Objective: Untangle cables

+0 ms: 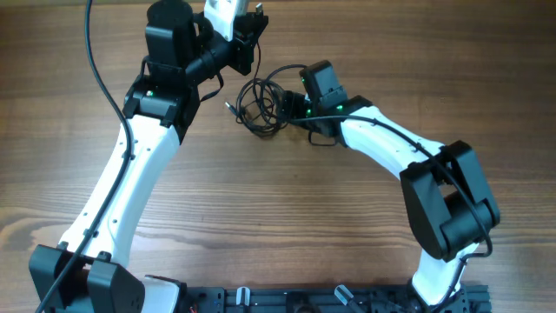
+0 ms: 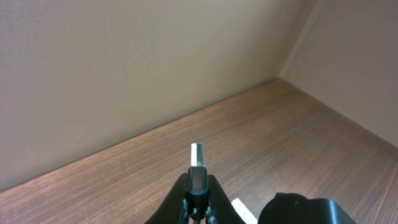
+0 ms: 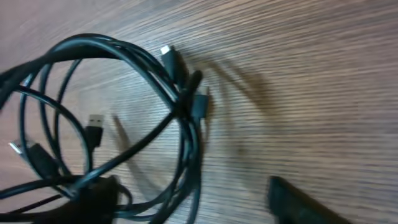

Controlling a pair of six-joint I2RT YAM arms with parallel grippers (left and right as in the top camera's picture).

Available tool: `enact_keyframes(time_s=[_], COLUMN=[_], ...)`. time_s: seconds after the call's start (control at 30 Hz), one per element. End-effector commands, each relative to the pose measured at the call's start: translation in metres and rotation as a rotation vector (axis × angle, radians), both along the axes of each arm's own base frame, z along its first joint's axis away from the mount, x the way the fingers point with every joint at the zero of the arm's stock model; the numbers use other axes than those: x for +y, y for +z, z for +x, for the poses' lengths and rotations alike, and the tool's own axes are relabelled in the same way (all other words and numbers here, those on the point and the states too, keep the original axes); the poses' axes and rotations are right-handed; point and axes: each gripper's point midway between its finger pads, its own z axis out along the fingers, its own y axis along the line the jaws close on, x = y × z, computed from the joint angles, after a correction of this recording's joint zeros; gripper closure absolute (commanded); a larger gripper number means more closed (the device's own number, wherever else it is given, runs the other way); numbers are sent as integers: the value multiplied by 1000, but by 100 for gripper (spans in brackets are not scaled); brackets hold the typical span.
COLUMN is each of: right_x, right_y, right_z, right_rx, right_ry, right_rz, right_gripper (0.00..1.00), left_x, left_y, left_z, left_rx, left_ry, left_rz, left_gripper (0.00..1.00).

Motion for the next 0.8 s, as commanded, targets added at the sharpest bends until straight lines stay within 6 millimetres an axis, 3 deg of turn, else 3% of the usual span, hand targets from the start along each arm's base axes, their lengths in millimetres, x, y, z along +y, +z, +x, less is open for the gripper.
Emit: enact_keyframes(time_s=[0.0, 0.03, 0.07, 0.37, 0.43, 0.57, 0.77], right_x=[1, 1, 1, -3, -1, 4, 2], right_y=[-7, -7, -8, -15, -13, -7, -6], right_z=[-3, -3, -4, -15, -14, -5, -2], right_rx=[22, 23, 26, 75, 73, 29, 23], right_ry=[-32, -31, -31, -21, -15, -16, -20], right_rz=[3, 1, 0, -24, -14, 12, 16], right_gripper=[52, 79, 96, 95, 57, 31, 25], left_x=[-3, -3, -3, -2, -2, -2, -2], left_y=[24, 23, 23, 21, 21, 20, 18], left_z=[-7, -7, -7, -7, -7, -7, -8], left_rx=[-43, -41, -39, -35, -35, -29, -21], left_ry=[-22, -22, -22, -22, -23, -23, -23], left_rz=[-25, -25, -24, -17, -17, -15, -13], left_gripper=[92, 92, 92, 92, 92, 92, 92])
